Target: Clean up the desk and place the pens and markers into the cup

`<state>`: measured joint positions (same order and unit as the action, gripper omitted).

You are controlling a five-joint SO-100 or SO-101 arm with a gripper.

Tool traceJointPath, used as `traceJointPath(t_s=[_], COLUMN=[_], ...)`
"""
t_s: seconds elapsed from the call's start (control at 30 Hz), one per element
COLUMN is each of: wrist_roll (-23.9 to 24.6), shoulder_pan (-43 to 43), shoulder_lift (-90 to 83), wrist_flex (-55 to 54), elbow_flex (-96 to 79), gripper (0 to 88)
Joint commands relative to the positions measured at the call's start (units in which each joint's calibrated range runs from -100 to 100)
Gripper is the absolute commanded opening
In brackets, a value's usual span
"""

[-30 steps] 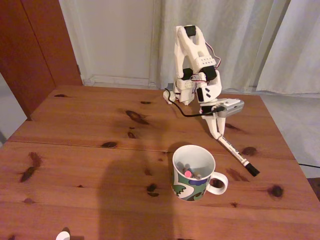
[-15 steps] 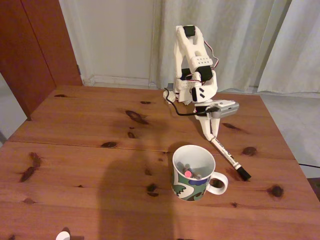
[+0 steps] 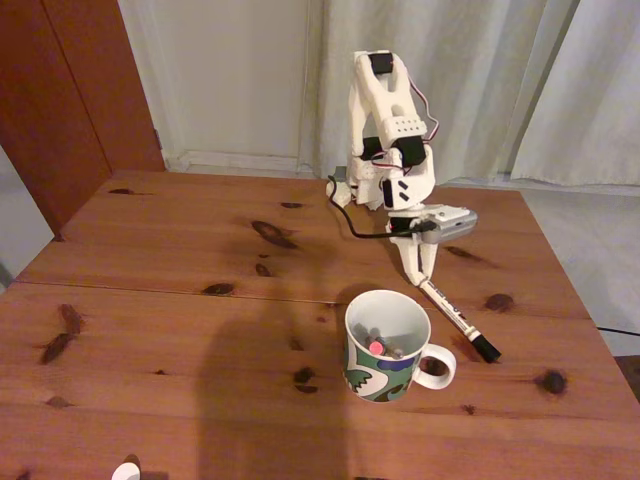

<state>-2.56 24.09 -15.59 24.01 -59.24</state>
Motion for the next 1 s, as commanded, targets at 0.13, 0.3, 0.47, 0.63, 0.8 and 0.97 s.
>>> traceJointPath(t_s=[0.13, 0.3, 0.47, 0.63, 0.8, 0.97], wrist_roll=[-1.00, -1.10, 0.10, 6.13, 7.80, 7.38], shoulder_pan=[-0.25, -0.25, -1.45, -2.66, -2.98, -2.90], shoulder_lift=[0.33, 0.41, 1.48, 1.24, 1.32, 1.32], wrist_flex=[-0.75, -0.75, -0.40, -0.06, -0.06, -0.23], elbow_flex=[4.32, 4.32, 5.04, 6.49, 6.58, 6.31], gripper=[1.2, 1.1, 0.8, 1.1, 1.2, 1.2])
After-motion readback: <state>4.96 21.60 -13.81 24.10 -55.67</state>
